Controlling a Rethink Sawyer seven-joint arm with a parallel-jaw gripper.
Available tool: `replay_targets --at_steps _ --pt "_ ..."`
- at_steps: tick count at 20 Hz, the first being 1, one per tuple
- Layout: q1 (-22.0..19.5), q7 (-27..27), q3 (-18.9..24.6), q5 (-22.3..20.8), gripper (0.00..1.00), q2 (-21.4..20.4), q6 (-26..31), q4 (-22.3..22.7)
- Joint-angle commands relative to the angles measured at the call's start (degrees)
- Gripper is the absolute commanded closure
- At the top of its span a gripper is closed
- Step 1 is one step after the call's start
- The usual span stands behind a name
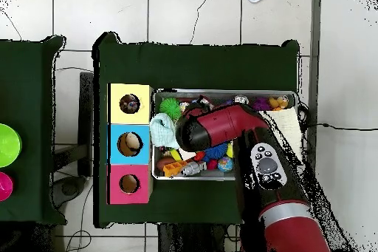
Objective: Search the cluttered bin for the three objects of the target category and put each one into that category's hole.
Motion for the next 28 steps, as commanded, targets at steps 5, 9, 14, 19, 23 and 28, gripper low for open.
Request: replay_targets --at_steps 5,9,14,19,23,28 --pt "1.4 1.7 -4.3 -0.9 0.00 3.0 10.6 2.2" --pt "1.9 2.4 -5.1 1.1 0.00 2.9 13.8 2.8" --pt "1.4 0.7 -4.0 4.5 0.00 2.8 21.1 4.4" --pt "0.3 1.6 -2.9 7.3 0.00 2.4 24.4 6.6" --pt "0.0 2.6 -2.3 8.7 0.00 2.0 24.5 8.2" --pt "-1.9 3.3 -0.2 12.9 0.00 3.5 24.6 8.5"
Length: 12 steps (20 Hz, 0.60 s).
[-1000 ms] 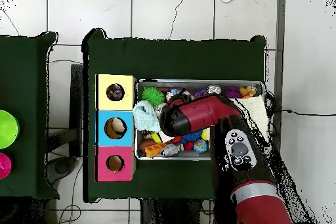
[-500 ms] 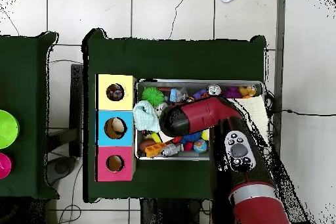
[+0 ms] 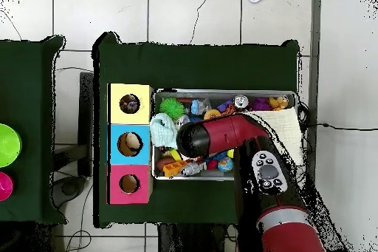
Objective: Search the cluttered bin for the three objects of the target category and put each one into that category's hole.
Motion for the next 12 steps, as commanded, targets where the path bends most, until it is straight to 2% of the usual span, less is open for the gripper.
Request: replay_targets --at_steps 1,5,12 --pt "-3.4 3.3 4.2 6.2 0.00 3.2 5.4 5.5" --pt "-3.5 3.3 4.4 8.2 0.00 3.3 6.0 5.5" --pt "-4.0 2.8 4.0 8.8 0.00 4.7 3.8 4.9"
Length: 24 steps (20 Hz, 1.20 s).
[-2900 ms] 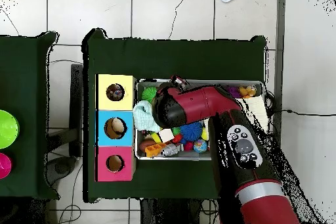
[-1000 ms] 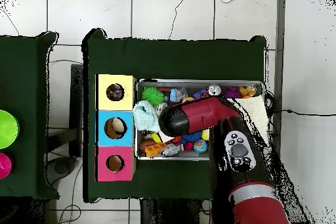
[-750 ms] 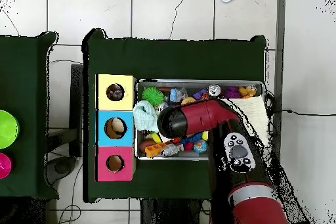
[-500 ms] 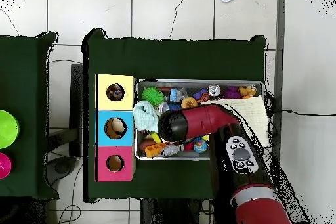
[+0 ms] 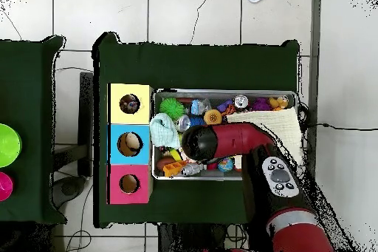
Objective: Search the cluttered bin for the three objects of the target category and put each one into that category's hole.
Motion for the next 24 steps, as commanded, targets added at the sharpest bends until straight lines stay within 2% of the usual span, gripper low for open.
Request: replay_targets --at_steps 1,3,4,8,17,20,24 --pt "-1.4 2.5 3.9 2.2 0.00 3.6 3.4 2.3" --pt "-1.4 1.3 4.2 1.1 0.00 3.6 2.2 2.5" --pt "-1.2 1.7 3.9 0.4 1.00 3.6 0.8 2.4" --pt "-1.9 0.0 5.1 -0.2 1.00 3.4 -0.4 3.2" --pt "-1.9 -1.0 7.1 4.8 1.00 -3.1 8.7 8.1" --pt "-1.1 -0.2 7.7 6.6 1.00 -4.5 11.2 7.8" --pt "-0.3 0.4 9.1 10.5 1.00 -10.0 16.3 10.4"
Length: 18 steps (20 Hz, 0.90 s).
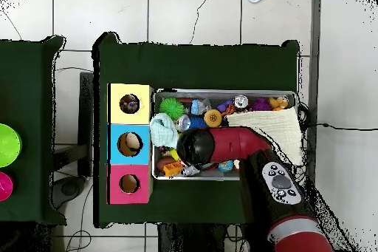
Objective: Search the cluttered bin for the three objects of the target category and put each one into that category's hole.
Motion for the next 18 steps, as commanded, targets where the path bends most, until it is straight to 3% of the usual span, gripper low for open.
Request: replay_targets --at_steps 1,7,18 --pt "0.7 0.5 7.1 7.3 1.00 -7.9 14.0 6.4" --pt "2.4 0.9 7.8 10.0 1.00 -13.3 18.7 6.4" --pt "4.3 4.2 7.8 12.6 1.00 -16.4 15.9 4.4"
